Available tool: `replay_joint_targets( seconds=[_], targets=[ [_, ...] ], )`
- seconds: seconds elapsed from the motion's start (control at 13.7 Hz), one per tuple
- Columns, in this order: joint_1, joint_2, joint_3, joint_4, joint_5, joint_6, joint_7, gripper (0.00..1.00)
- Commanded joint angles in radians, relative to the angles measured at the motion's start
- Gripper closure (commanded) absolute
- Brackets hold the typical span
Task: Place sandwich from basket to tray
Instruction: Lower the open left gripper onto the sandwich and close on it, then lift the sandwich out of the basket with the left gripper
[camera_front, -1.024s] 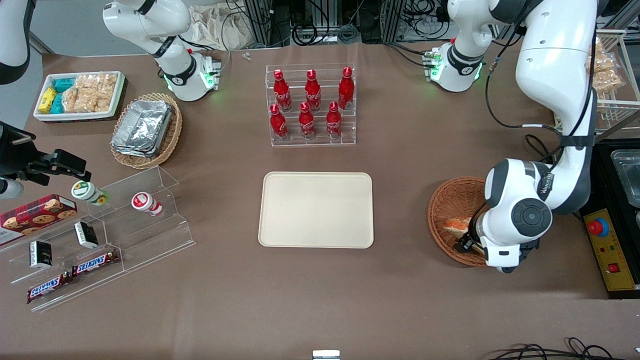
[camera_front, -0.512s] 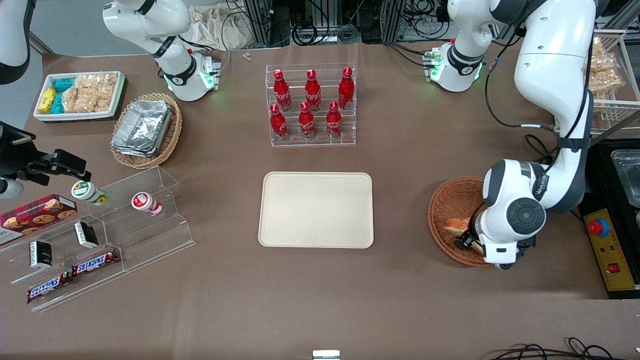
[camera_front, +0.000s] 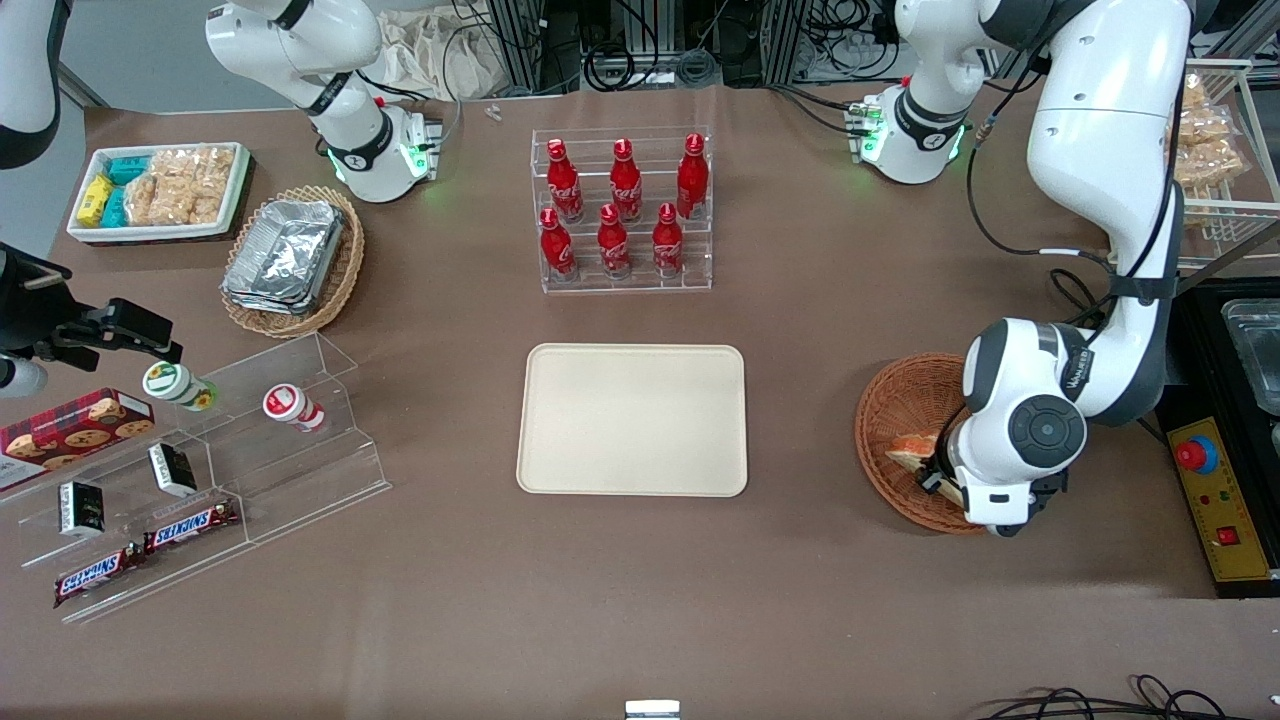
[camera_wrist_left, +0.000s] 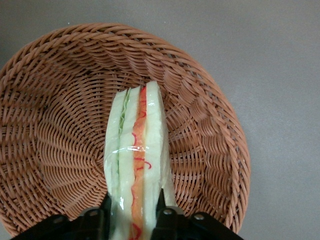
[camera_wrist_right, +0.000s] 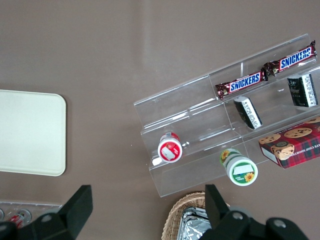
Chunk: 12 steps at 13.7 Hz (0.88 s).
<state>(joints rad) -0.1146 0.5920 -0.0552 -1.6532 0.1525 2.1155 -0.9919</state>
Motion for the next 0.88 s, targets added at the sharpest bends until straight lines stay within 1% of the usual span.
replay_joint_targets(
  seconds=[0.0, 0.07, 0.22, 0.51, 0.59, 0.66, 0.8],
  targets=[
    [0.0, -0.027, 0.0, -0.023, 0.019, 0.011, -0.002, 0.92],
    [0.0, -0.031, 0.0, -0.017, 0.019, 0.009, -0.002, 0.95],
    [-0.003, -0.053, -0.002, -0.01, 0.028, -0.047, 0.034, 0.95],
    [-0.007, -0.101, -0.005, 0.09, 0.03, -0.247, 0.215, 0.94],
    [-0.007, -0.119, -0.006, 0.102, 0.027, -0.282, 0.26, 0.91],
    [-0.007, -0.142, -0.008, 0.107, 0.021, -0.298, 0.324, 0.89],
    [-0.014, -0.17, -0.029, 0.133, 0.013, -0.298, 0.412, 0.9]
  ],
)
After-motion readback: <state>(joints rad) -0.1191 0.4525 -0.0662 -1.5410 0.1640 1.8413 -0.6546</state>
